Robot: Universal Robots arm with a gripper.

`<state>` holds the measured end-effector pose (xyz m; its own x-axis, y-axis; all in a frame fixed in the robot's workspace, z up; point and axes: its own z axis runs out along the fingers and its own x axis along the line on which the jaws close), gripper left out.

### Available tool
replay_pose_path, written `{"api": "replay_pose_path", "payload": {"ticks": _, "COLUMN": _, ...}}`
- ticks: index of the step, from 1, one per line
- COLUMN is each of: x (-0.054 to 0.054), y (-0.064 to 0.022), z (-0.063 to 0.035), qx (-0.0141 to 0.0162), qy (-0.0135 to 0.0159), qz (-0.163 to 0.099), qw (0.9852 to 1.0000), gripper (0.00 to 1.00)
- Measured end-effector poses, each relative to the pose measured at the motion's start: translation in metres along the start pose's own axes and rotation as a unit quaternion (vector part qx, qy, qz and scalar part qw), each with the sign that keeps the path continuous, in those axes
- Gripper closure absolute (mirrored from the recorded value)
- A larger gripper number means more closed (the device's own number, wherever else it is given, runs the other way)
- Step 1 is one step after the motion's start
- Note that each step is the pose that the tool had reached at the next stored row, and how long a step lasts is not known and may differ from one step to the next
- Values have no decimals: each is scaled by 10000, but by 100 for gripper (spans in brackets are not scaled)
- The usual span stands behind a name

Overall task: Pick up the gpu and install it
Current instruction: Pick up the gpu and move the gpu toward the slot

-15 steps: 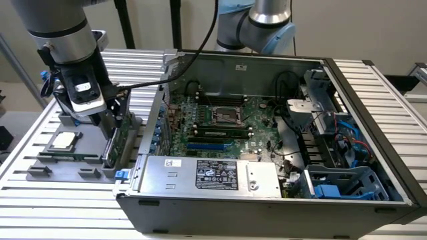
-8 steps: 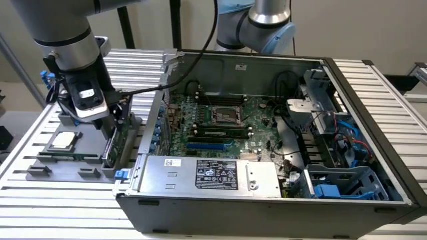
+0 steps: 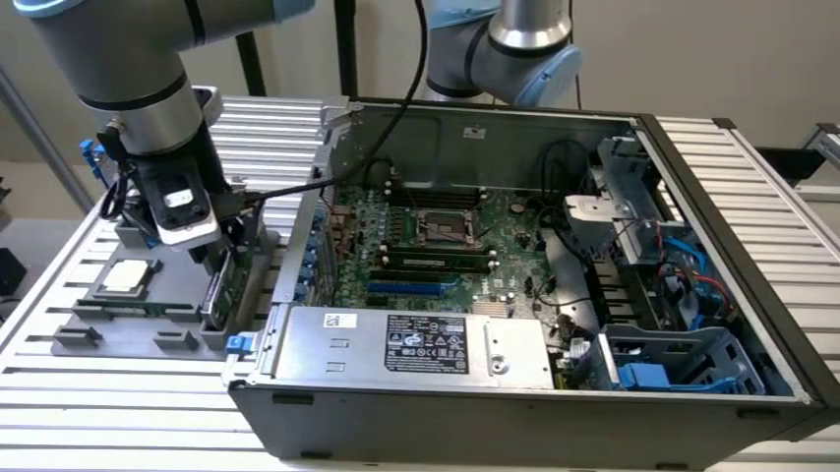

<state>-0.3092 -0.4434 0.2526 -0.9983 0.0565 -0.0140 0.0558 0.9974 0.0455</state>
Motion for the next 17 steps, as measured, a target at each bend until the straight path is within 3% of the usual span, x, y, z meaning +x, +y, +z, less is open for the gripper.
{"api": "replay_pose_path", "payload": {"ticks": 8, "x": 2, "y": 10, "z": 96, "qx": -36, "qy": -10, "qz": 0, "qw": 10000, "gripper": 0}}
{"api": "replay_pose_path", "payload": {"ticks": 17, "x": 5, "y": 47, "z": 126, "qx": -29, "qy": -18, "qz": 125, "qw": 9999, "gripper": 0}}
